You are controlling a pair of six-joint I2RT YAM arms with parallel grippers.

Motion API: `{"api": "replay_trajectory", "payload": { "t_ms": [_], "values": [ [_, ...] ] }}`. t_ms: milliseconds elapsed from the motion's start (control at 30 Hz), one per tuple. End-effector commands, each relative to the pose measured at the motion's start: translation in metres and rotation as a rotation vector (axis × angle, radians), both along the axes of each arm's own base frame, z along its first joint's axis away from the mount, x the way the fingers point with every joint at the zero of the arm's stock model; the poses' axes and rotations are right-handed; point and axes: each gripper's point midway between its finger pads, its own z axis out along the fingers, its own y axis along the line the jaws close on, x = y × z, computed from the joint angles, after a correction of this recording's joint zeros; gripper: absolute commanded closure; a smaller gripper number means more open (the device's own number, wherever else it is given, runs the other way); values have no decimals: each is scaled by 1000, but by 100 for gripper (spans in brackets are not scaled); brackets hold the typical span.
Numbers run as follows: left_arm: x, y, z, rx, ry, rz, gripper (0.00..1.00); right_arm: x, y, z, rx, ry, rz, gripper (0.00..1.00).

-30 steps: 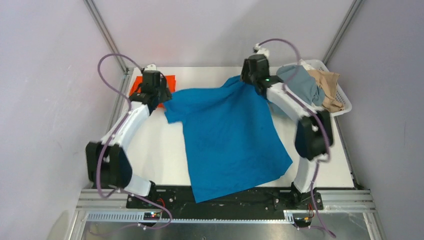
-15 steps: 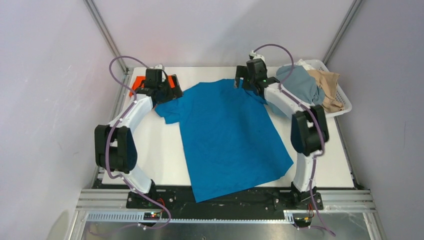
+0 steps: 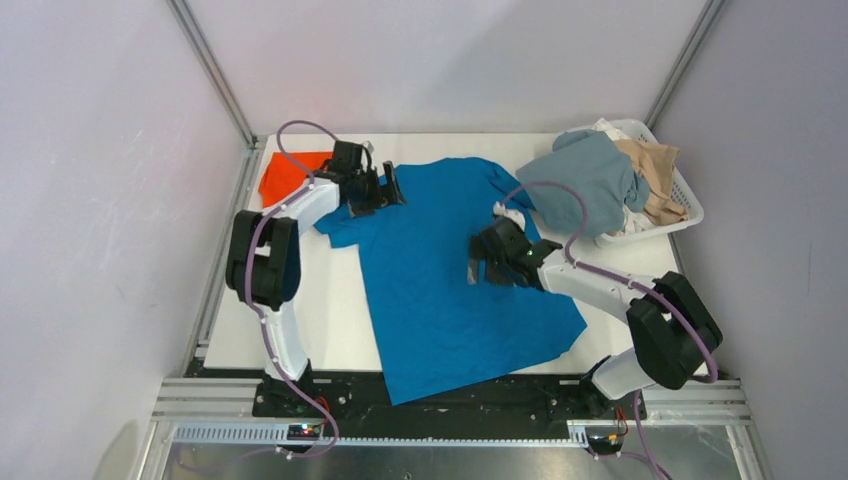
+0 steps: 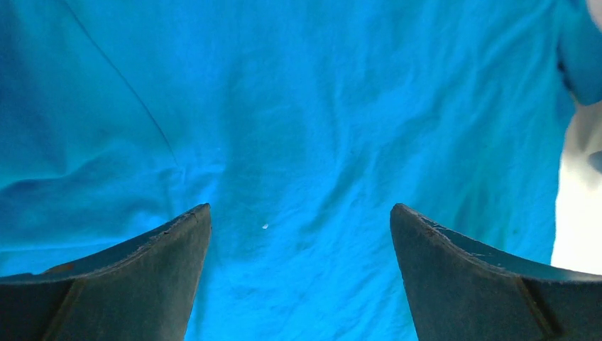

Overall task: Fold and stack the t-shirts
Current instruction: Flatten out the tshirt

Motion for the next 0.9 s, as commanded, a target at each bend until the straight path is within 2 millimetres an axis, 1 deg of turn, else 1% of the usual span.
{"api": "replay_trajectory", "payload": {
  "t_ms": [0, 33, 100, 133, 167, 200, 233, 267, 300, 333, 367, 400, 433, 467, 500, 533, 567, 600, 633, 667, 700, 733, 767, 800, 833, 867],
  "values": [
    [-9, -14, -12, -8, 38, -10, 0, -31, -25, -22, 3, 68, -126, 0],
    [-12, -15, -15, -2, 46, -7, 0, -33, -28, -28, 6, 77, -136, 1],
    [-25, -14, -32, 8, 93, 6, 0, -34, -27, -35, 24, 91, -139, 1],
    [-30, -14, -35, 5, 106, 10, 0, -34, -27, -40, 21, 103, -140, 1],
    [-41, -12, -47, 1, 142, 25, 0, -29, -28, -43, 28, 101, -150, 1],
    [-46, -11, -44, -5, 134, 37, 0, -28, -27, -50, 30, 123, -144, 0],
    [-58, -4, -59, 8, 152, 69, 0, -20, -30, -56, 39, 126, -162, 1],
    [-62, -2, -53, 5, 129, 86, 0, -16, -30, -57, 50, 130, -170, 1],
    [-78, 5, -69, 14, 156, 119, 0, -8, -32, -60, 52, 127, -182, 1],
    [-77, 3, -61, -6, 111, 128, 0, -3, -33, -61, 51, 121, -184, 1],
    [-101, 9, -81, -4, 162, 155, 0, 7, -34, -62, 44, 114, -184, 1],
    [-104, 5, -74, -48, 135, 180, 0, 14, -35, -62, 51, 112, -189, 1],
    [-135, 8, -94, -54, 194, 178, 0, 24, -33, -63, 45, 111, -173, 1],
    [-137, -2, -83, -104, 151, 186, 0, 38, -30, -55, 66, 98, -174, 1],
    [-165, 3, -101, -85, 194, 196, 0, 44, -30, -62, 54, 114, -165, 1],
    [-176, -5, -93, -104, 173, 190, 0, 60, -26, -53, 79, 90, -159, 1],
    [-196, 3, -98, -88, 174, 212, 0, 67, -25, -60, 63, 99, -144, 1],
    [-211, -5, -97, -112, 189, 220, 0, 85, -20, -50, 79, 68, -141, 1],
    [-234, 1, -104, -110, 198, 223, 0, 91, -18, -60, 63, 85, -125, 1],
    [-249, -11, -102, -135, 213, 204, 0, 107, -12, -49, 76, 59, -119, 1],
    [-271, -23, -100, -155, 214, 144, 0, 112, -8, -59, 65, 79, -102, 1],
    [-285, -27, -102, -173, 240, 137, 0, 126, 1, -58, 65, 68, -77, 1],
    [-300, -43, -94, -193, 225, 60, 0, 133, 9, -56, 74, 64, -54, 2],
    [-307, -50, -91, -204, 226, 30, 0, 146, 22, -52, 68, 46, -18, 2],
    [-321, -63, -85, -215, 222, -49, 0, 148, 28, -52, 60, 54, 1, 2],
    [-328, -73, -77, -231, 222, -115, 0, 159, 41, -48, 54, 35, 35, 2]
  ]
}}
